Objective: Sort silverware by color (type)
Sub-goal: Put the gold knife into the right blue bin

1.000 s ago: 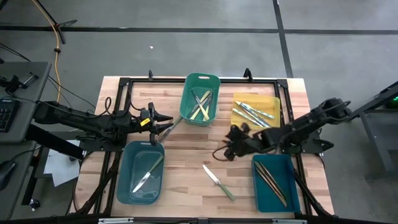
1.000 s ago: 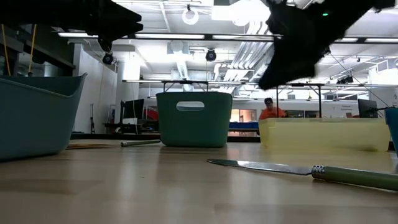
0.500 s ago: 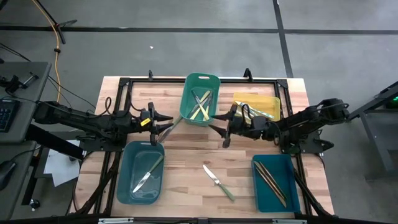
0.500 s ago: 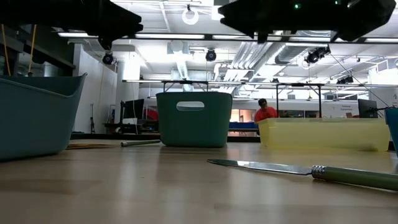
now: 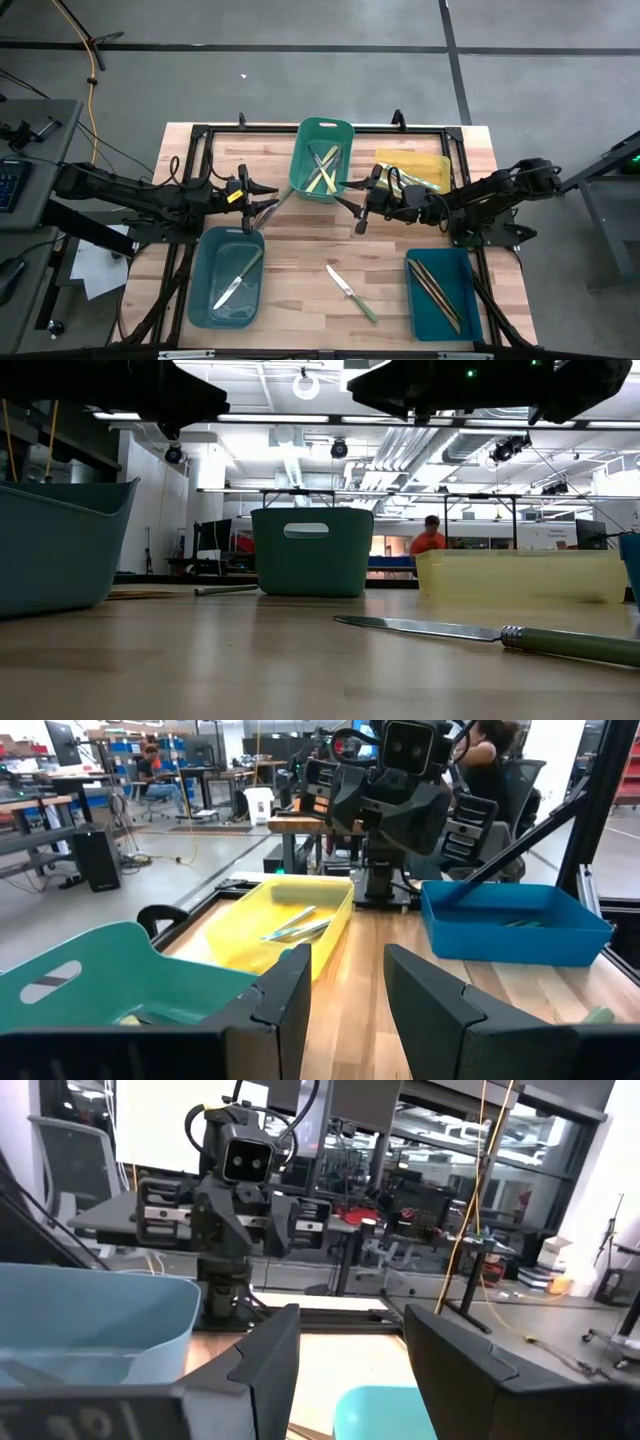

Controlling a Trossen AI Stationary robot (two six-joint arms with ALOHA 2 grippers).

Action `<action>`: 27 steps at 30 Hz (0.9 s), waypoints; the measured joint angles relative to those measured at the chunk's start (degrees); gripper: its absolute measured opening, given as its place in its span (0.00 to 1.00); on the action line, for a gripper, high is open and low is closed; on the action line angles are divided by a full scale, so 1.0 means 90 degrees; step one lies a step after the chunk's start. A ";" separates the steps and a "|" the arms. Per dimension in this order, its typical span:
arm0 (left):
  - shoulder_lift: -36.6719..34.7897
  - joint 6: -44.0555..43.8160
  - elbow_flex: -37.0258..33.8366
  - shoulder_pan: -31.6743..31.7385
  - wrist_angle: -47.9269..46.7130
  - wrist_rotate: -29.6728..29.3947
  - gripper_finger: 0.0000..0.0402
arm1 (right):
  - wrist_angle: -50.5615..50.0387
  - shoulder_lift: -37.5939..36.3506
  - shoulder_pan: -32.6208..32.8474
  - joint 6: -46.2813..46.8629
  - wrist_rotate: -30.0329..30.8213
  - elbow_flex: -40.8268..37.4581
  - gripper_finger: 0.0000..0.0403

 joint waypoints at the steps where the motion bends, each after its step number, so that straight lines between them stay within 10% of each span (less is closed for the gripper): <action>1: 0.0000 0.0004 0.0000 0.0000 0.0002 0.0000 0.30 | 0.0002 0.0000 0.0000 0.0037 0.0001 0.0000 0.44; 21: 0.0000 0.0725 0.0000 0.0001 0.0244 -0.0031 0.30 | -0.0664 0.0000 0.0000 0.1146 0.0005 0.0000 0.44; 27: 0.0159 -0.1027 0.0166 0.0319 -0.0793 -0.1705 0.30 | -0.0679 0.0000 0.0000 0.1239 0.0005 0.0002 0.44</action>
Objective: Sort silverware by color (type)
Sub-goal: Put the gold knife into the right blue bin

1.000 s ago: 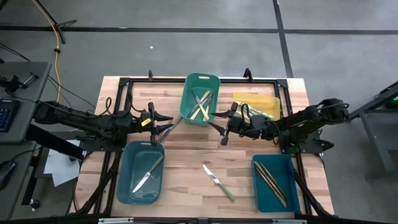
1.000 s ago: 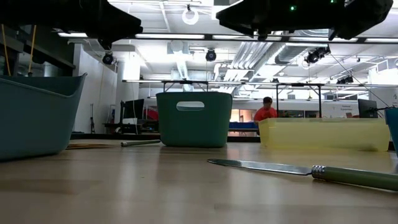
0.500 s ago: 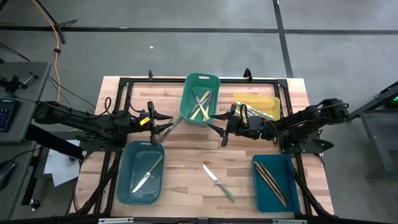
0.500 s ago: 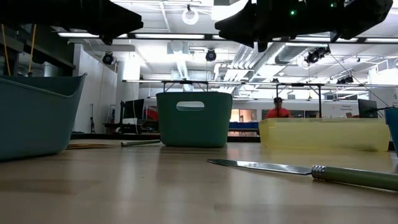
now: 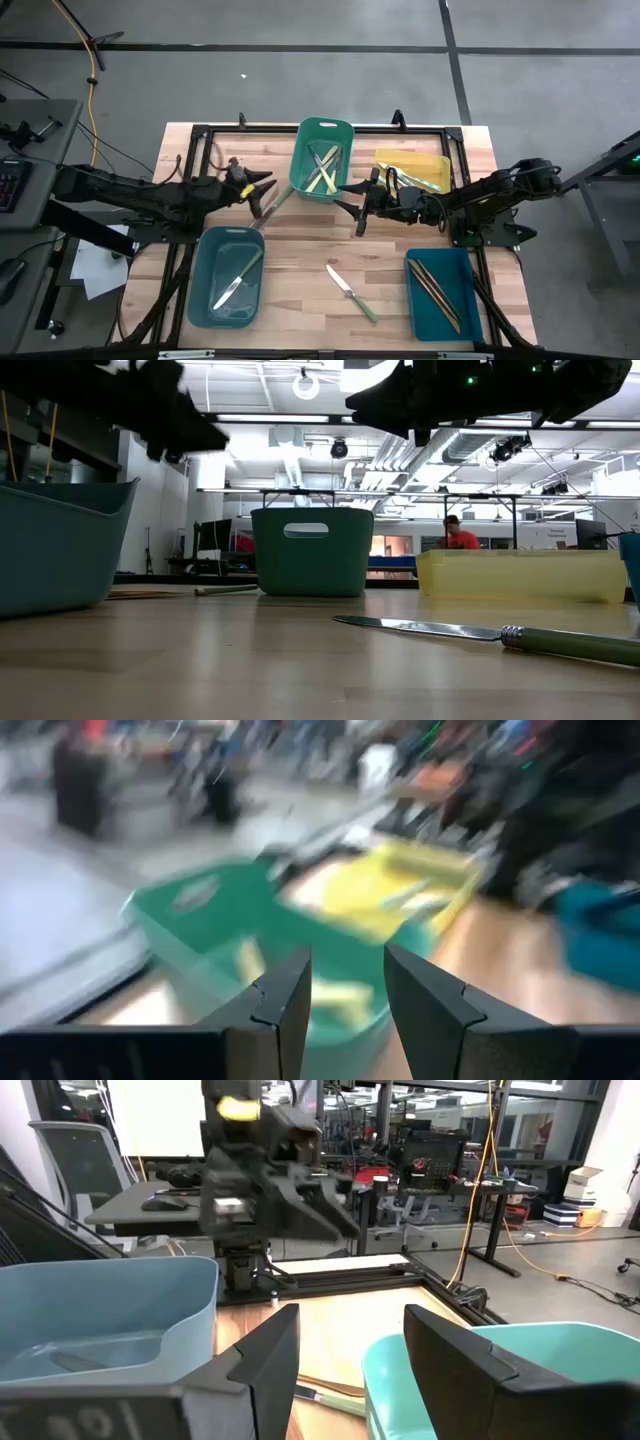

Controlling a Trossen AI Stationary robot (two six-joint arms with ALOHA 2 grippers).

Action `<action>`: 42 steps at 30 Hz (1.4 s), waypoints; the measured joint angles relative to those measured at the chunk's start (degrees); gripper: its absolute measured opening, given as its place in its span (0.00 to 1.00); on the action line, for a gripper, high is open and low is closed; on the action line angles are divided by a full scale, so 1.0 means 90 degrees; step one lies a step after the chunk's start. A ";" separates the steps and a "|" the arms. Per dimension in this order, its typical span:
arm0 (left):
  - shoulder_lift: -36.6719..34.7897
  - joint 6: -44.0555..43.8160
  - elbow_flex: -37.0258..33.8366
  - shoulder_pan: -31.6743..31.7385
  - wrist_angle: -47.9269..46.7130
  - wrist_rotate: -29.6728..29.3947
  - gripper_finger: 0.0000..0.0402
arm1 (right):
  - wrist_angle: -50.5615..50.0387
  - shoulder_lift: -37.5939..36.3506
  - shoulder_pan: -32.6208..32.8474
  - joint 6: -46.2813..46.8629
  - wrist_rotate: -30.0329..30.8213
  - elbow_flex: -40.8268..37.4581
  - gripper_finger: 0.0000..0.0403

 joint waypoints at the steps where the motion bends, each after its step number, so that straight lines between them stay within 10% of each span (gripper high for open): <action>1: 0.0060 -0.0239 0.0101 0.0137 -0.0424 0.0018 0.30 | 0.0000 0.0000 0.0000 0.0001 0.0000 0.0000 0.44; 7: 0.0900 -0.1921 0.0600 0.0983 -0.2692 0.0782 0.30 | 0.0045 0.0000 0.0001 0.0003 0.0005 0.0000 0.44; 16: 0.2098 -0.2314 0.0686 0.1762 -0.3372 0.2420 0.30 | -0.0003 0.0000 0.0007 0.0006 0.0010 0.0002 0.44; 42: 0.3485 -0.1260 0.0708 0.2047 -0.3501 0.2700 0.30 | -0.0027 0.0000 0.0007 0.0006 0.0022 0.0002 0.44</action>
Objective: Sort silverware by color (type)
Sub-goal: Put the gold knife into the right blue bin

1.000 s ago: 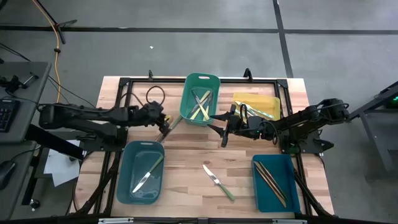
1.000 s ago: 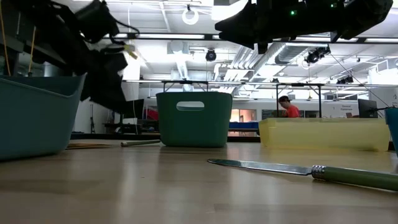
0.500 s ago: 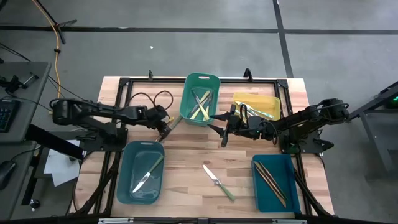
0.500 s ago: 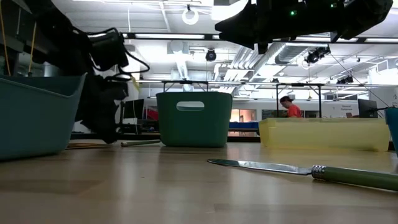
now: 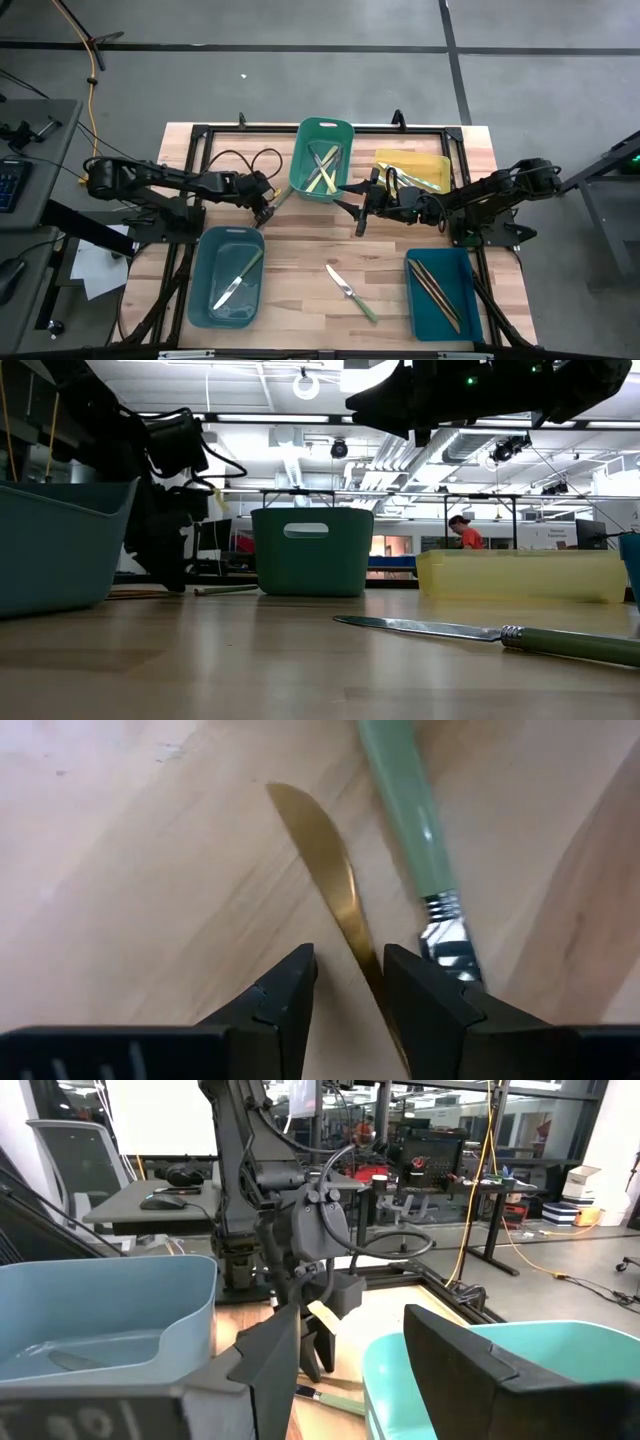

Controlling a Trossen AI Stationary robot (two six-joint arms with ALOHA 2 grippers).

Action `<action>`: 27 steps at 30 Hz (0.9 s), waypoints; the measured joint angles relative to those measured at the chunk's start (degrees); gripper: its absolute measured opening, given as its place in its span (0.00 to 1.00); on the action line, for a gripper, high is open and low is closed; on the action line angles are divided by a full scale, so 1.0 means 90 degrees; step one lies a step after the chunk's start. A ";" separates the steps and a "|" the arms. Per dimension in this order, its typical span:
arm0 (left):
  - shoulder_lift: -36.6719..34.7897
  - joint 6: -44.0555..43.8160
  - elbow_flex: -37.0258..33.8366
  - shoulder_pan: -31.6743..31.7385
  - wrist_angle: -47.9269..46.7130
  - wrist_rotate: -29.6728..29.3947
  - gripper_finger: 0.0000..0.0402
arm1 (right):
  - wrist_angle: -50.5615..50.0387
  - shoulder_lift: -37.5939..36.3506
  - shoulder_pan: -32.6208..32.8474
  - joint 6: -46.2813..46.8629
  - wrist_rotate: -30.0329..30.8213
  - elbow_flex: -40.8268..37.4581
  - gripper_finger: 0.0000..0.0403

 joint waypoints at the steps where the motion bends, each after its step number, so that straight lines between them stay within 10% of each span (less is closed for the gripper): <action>1: 0.0002 0.0010 0.0001 -0.0003 -0.0042 -0.0090 0.30 | 0.0002 0.0000 0.0000 0.0000 0.0000 0.0000 0.44; 17: 0.0008 0.0274 -0.0015 0.0106 -0.0140 -0.0737 0.29 | 0.0000 0.0000 0.0000 0.0000 -0.0019 0.0000 0.44; 27: 0.0008 0.0270 -0.0017 0.0291 -0.0373 -0.0776 0.04 | -0.0002 0.0000 0.0000 -0.0002 -0.0017 0.0000 0.44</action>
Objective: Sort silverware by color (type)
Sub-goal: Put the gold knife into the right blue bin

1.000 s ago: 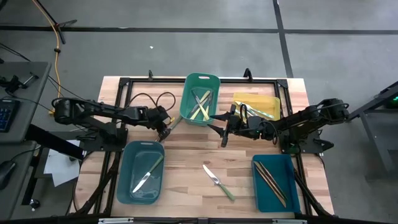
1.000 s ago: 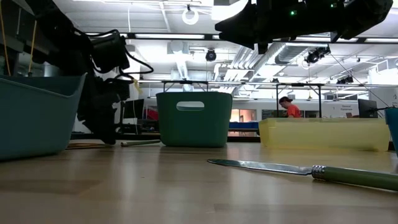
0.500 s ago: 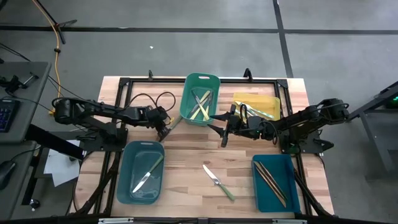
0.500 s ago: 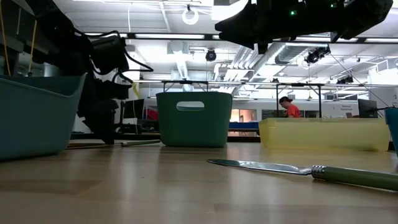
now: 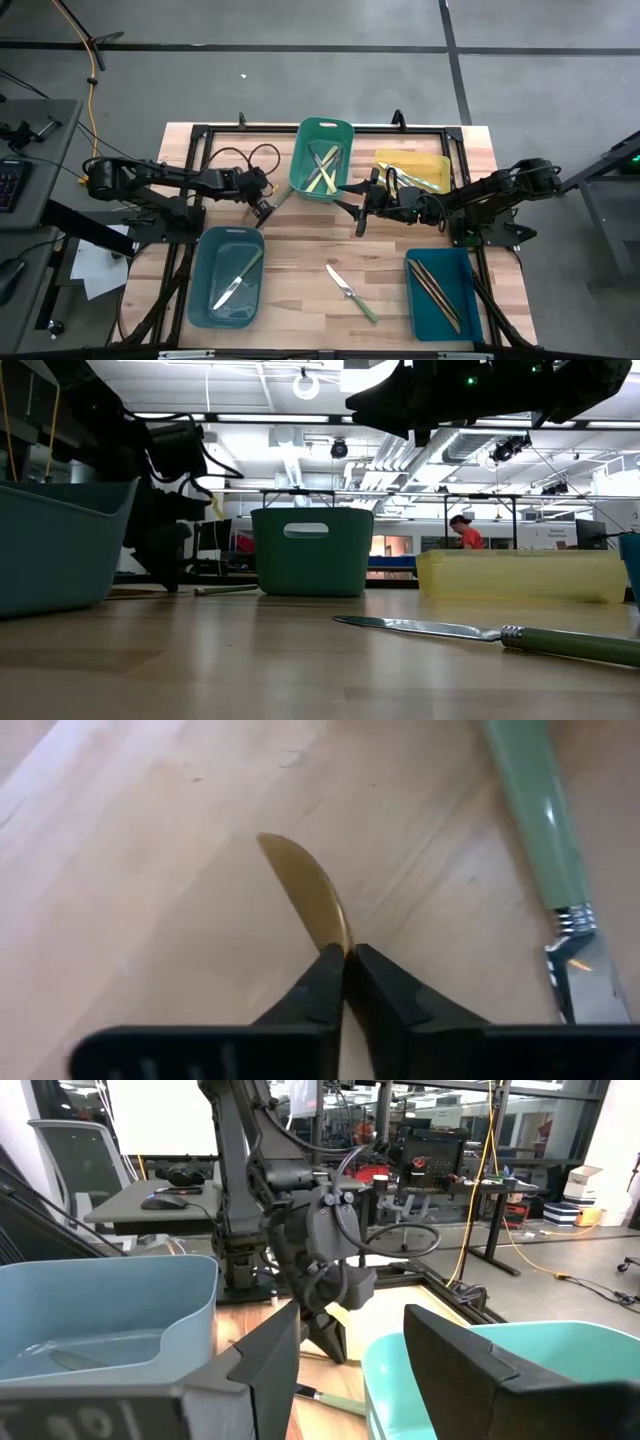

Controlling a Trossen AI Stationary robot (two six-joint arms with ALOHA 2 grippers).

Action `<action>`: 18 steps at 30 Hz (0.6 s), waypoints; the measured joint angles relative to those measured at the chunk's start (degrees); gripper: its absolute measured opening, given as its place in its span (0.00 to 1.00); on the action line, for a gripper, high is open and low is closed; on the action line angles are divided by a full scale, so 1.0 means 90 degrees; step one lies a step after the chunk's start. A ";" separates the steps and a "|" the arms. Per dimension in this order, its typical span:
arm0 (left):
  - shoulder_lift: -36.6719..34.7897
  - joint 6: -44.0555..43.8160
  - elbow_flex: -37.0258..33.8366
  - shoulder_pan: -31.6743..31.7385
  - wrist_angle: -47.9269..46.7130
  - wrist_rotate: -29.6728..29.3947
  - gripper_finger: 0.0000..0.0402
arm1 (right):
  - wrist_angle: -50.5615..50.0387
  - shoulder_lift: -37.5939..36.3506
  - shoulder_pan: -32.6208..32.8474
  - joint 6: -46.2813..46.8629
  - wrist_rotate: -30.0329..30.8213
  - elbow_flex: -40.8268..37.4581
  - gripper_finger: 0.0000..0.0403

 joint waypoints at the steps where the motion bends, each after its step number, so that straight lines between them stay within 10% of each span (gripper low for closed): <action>1: 0.0000 -0.0001 -0.0002 0.0026 0.0006 -0.0005 0.02 | 0.0002 0.0000 0.0000 0.0000 0.0000 0.0000 0.44; 18: 0.0019 0.0005 0.0330 0.0136 0.0071 -0.0252 0.00 | -0.0123 0.0000 0.0000 0.0000 0.0024 0.0000 0.44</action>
